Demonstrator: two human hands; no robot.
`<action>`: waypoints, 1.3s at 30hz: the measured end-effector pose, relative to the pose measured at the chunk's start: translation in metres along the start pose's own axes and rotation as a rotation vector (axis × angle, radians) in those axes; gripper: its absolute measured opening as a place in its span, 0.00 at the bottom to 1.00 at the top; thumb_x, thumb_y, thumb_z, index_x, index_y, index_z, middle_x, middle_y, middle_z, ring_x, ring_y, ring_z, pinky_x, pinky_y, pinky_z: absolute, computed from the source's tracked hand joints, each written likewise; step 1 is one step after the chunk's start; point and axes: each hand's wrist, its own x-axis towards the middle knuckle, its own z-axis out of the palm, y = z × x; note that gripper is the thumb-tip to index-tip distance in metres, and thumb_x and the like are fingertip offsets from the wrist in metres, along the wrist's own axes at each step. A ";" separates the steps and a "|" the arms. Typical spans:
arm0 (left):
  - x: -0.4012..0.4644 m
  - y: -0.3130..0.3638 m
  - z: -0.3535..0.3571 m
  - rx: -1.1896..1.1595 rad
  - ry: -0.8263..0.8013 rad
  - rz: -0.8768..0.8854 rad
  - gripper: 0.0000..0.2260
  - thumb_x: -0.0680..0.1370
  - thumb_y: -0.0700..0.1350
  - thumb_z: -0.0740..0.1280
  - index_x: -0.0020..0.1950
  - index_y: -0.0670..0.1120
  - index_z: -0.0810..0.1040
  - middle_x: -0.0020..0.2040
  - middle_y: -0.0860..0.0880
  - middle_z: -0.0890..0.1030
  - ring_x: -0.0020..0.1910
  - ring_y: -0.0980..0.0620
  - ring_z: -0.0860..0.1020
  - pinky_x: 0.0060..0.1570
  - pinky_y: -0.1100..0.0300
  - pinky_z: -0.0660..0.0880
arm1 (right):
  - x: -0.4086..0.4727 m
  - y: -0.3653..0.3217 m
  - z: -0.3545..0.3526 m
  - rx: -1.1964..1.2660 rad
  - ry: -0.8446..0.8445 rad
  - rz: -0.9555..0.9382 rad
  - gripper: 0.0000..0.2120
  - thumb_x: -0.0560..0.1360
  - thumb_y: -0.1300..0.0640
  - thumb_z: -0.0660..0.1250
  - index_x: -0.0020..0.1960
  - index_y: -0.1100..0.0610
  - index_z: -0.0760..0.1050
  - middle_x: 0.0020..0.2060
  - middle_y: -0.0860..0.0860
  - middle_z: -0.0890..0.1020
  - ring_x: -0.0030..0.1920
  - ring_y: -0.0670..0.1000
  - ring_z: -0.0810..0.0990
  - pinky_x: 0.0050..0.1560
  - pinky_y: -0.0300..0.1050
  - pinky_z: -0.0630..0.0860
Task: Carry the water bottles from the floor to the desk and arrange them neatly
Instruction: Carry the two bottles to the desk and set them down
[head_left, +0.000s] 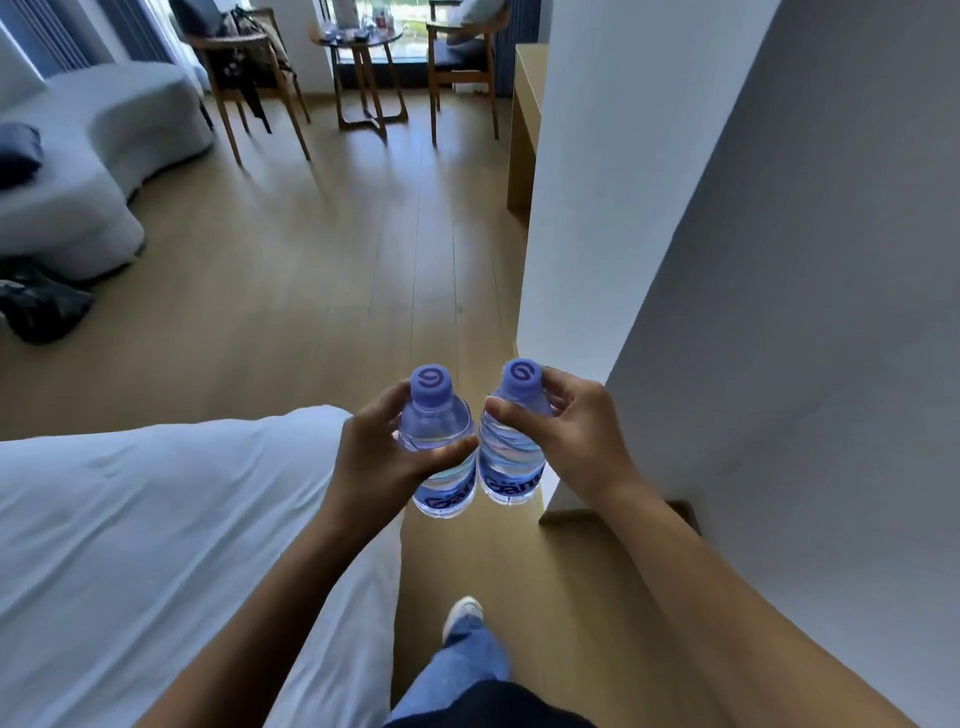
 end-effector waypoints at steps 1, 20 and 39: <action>0.026 -0.004 -0.005 -0.004 -0.003 -0.003 0.24 0.63 0.56 0.78 0.56 0.53 0.79 0.47 0.59 0.85 0.46 0.59 0.83 0.45 0.68 0.77 | 0.025 0.000 0.004 -0.002 0.006 0.002 0.08 0.71 0.58 0.77 0.49 0.53 0.82 0.44 0.53 0.87 0.46 0.55 0.85 0.52 0.58 0.80; 0.479 -0.116 -0.037 0.065 0.008 -0.033 0.22 0.63 0.48 0.81 0.54 0.48 0.81 0.44 0.56 0.85 0.42 0.63 0.81 0.43 0.69 0.76 | 0.493 0.055 0.046 -0.100 0.011 -0.116 0.07 0.72 0.55 0.76 0.47 0.57 0.83 0.40 0.54 0.86 0.40 0.53 0.85 0.45 0.53 0.82; 0.886 -0.202 -0.056 0.000 -0.102 -0.017 0.21 0.62 0.43 0.83 0.51 0.53 0.81 0.45 0.58 0.85 0.42 0.61 0.82 0.42 0.67 0.77 | 0.893 0.082 0.053 -0.053 0.097 -0.045 0.10 0.73 0.53 0.74 0.48 0.60 0.83 0.40 0.57 0.85 0.42 0.60 0.84 0.45 0.62 0.80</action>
